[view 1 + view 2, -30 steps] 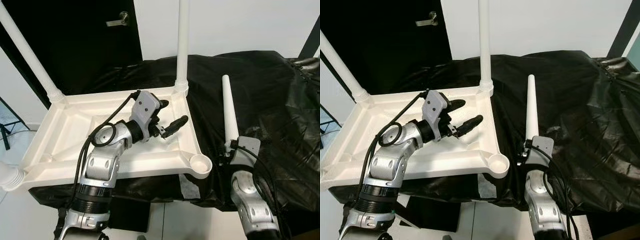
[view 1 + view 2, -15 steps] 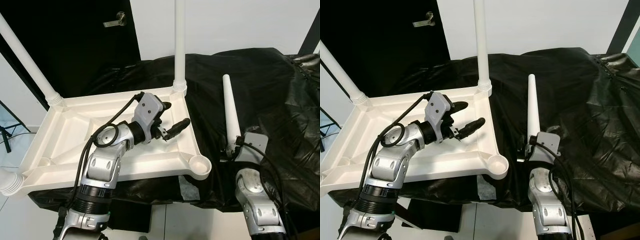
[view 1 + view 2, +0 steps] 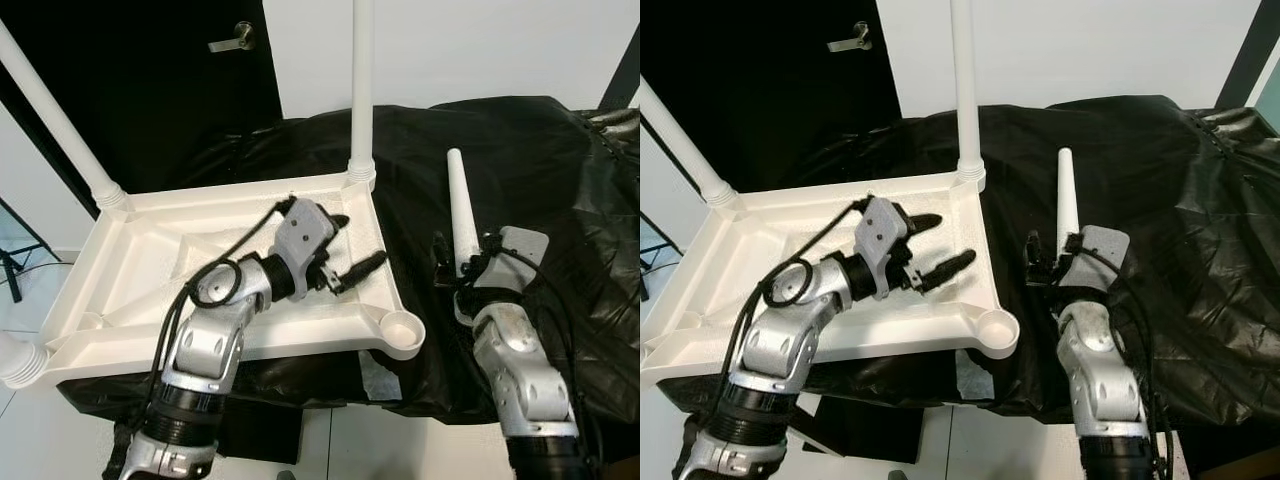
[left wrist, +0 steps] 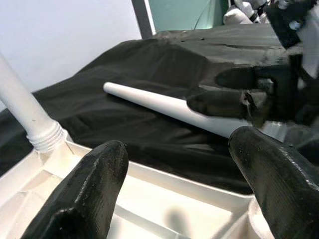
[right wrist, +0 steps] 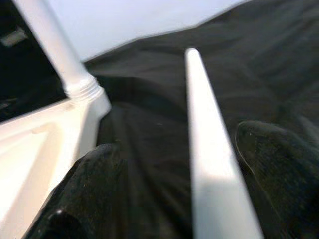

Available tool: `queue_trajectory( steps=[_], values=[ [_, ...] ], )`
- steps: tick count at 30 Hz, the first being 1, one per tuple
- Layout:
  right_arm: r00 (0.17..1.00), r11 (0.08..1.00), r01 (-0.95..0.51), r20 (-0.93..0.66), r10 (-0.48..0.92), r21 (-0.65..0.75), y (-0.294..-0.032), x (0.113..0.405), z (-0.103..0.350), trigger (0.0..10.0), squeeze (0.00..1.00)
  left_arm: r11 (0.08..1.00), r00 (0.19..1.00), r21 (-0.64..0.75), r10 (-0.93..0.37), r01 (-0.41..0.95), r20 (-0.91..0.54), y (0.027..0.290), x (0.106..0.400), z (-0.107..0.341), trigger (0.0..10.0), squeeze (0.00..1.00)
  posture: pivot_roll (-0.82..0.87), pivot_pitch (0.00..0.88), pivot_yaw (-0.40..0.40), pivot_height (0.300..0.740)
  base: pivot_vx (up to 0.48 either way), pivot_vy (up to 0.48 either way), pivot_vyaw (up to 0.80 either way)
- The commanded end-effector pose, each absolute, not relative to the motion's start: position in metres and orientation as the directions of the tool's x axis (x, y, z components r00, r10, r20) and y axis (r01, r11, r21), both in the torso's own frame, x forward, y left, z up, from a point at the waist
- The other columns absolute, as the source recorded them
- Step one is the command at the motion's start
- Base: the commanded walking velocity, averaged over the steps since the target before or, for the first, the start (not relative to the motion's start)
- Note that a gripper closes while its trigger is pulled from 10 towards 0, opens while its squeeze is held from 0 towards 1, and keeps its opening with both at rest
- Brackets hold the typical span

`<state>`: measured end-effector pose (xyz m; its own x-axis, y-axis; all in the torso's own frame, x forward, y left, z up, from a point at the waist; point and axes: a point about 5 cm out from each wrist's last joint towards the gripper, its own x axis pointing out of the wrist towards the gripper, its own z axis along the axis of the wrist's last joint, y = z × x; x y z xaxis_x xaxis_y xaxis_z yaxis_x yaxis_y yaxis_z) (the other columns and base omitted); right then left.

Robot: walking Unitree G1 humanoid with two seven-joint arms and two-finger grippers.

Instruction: Building children table

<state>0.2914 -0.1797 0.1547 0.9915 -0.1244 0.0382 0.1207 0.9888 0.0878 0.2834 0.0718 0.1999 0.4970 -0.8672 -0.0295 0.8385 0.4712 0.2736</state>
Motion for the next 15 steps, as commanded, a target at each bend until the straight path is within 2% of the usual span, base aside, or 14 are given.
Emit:
queue_trajectory(
  steps=[1, 4, 6, 15],
  values=[
    [0.992, 0.986, 0.125, 0.002, -0.126, 0.107, -0.181, 0.293, 0.15, 10.0, 0.0, 0.478, 0.503, 0.28, -0.864, 0.833, -0.021, 0.071, 0.281, 0.201, 10.0, 0.0, -0.02, 0.0, 0.045, 0.74, 0.0, 0.0, 0.0],
    [0.99, 0.983, 0.138, -0.035, -0.134, 0.125, -0.186, 0.297, 0.148, 10.0, 0.0, 0.467, 0.492, 0.271, -0.87, 0.842, -0.027, 0.07, 0.278, 0.198, 10.0, 0.0, -0.01, 0.0, 0.039, 0.74, 0.0, 0.0, 0.0],
    [0.974, 0.978, 0.164, -0.178, -0.14, 0.127, -0.198, 0.307, 0.142, 10.0, 0.0, 0.448, 0.474, 0.255, -0.879, 0.857, -0.046, 0.069, 0.272, 0.189, 10.0, 0.0, -0.02, 0.0, 0.037, 0.74, 0.0, 0.0, 0.0],
    [0.931, 0.977, 0.139, -0.358, -0.072, 0.164, -0.218, 0.326, 0.145, 10.0, 0.0, 0.429, 0.455, 0.24, -0.888, 0.871, -0.065, 0.066, 0.266, 0.183, 10.0, 0.0, -0.03, 0.0, 0.044, 0.74, 0.0, 0.0, 0.0]
  ],
)
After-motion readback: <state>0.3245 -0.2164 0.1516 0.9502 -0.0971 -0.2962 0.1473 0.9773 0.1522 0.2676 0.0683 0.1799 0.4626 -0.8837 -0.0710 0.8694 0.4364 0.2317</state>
